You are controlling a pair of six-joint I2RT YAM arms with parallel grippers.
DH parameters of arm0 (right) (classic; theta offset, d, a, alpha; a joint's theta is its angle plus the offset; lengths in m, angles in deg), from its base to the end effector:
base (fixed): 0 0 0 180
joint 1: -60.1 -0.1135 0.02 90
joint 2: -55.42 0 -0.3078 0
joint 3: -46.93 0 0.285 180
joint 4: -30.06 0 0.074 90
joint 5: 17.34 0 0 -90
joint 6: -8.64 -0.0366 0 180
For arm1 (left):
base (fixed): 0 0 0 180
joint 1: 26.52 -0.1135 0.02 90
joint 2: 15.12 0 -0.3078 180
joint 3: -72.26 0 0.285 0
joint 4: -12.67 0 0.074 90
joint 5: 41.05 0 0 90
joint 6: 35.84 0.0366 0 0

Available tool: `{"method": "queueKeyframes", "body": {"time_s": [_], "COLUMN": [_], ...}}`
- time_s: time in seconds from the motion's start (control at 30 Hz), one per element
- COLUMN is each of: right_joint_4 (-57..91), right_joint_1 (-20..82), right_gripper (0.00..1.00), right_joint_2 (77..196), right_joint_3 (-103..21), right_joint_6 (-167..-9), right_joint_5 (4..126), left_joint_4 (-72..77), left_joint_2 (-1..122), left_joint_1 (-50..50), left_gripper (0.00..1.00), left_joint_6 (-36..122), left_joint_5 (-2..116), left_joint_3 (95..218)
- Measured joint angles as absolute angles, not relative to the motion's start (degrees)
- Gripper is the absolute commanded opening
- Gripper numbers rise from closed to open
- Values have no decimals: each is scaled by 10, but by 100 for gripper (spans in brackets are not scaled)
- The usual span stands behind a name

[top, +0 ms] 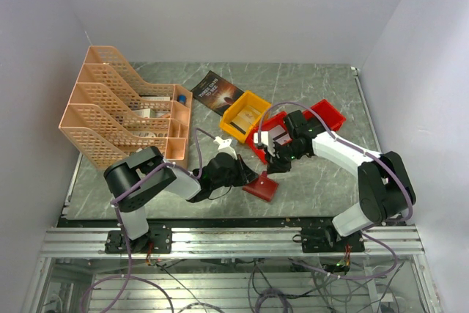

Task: Put the credit cards into the card holder
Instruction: Close the card holder at the center of the board.

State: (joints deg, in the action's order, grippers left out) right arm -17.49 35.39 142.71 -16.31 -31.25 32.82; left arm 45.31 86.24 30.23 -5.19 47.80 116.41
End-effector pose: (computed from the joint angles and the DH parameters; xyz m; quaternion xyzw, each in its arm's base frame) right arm 0.2609 0.1458 0.2079 -0.6071 0.7041 0.2951 0.2206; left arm 0.1846 -0.2802 0.1297 -0.0245 0.8410 -0.4541 0.2932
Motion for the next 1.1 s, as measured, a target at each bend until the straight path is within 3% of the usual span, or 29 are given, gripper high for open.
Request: {"method": "queueKeyframes", "body": {"time_s": [0.63, 0.9, 1.1], "right_joint_4": [-156, -154, -156], "right_joint_1": [354, 354, 354], "right_gripper": [15, 0, 0], "right_joint_2": [1428, 1436, 1443], "right_joint_3": [-163, -163, -167], "right_joint_6": [-340, -340, -340], "right_joint_5": [330, 330, 330], "left_joint_4": [451, 451, 451], "left_joint_2": [862, 862, 862], "left_joint_1": [302, 302, 302], "left_gripper": [7, 7, 7], "left_joint_6": [-52, -52, -52], "left_joint_5": [481, 481, 482], "left_joint_3": [1166, 1166, 1166]}}
